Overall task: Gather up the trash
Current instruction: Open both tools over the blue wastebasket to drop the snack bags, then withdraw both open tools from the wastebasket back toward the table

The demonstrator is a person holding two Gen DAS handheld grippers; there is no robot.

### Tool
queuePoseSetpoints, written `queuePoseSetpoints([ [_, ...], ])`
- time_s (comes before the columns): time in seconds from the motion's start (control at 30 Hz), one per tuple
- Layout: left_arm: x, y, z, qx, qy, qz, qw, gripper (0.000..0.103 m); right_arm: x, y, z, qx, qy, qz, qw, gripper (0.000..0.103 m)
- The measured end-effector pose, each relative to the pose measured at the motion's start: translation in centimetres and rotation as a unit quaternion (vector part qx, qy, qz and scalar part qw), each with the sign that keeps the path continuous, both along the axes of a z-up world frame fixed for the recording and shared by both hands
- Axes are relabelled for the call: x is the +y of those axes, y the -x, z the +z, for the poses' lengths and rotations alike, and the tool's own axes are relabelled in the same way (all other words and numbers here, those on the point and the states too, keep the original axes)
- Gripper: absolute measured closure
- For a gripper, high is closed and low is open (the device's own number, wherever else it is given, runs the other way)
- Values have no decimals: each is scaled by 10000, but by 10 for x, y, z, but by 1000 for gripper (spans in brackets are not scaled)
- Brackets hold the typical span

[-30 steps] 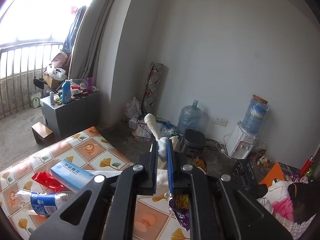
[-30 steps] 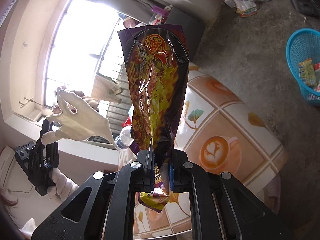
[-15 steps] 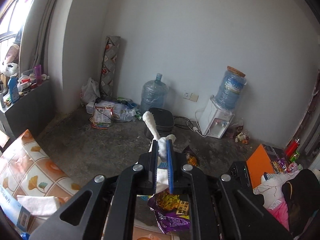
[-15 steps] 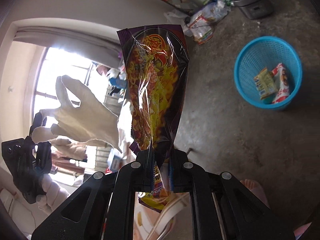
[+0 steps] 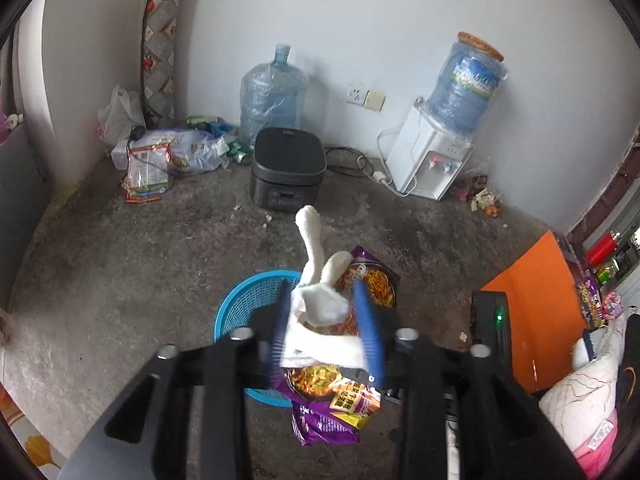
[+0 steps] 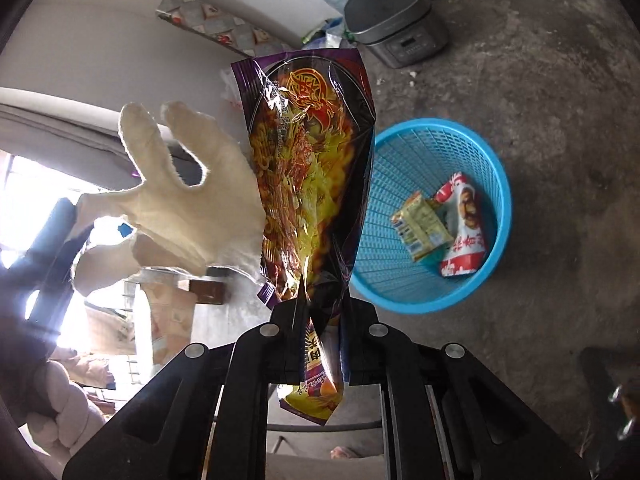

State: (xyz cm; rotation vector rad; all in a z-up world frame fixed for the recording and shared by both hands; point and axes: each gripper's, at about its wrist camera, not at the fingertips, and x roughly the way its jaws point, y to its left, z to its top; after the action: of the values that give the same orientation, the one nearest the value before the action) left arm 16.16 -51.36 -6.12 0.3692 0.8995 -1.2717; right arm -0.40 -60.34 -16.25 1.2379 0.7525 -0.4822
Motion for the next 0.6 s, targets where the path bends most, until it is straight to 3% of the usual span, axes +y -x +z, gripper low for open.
queuePoseSetpoints([
  [0.07,-9,-8,-21,3,-182,121,9998,52,-15,-16,-33,214,-87,35,9997,71],
  [0.13,-11,-14,-35,92,-347,189,9992,52,-26,-30,-69,704,-184,170,9972,61],
  [0.27,4,-27,-39,267,-379,282,9985,52,-30,-44,-119,1462,-386,410,9876,61],
  [0.4,18,-35,-27,77,-305,364,9988,52,-30,-30,-112,1214,-203,148,9923,58],
  [0.6,42,-41,2,29,-81,504,9987,49,-21,-4,-59,779,203,-310,9963,58],
])
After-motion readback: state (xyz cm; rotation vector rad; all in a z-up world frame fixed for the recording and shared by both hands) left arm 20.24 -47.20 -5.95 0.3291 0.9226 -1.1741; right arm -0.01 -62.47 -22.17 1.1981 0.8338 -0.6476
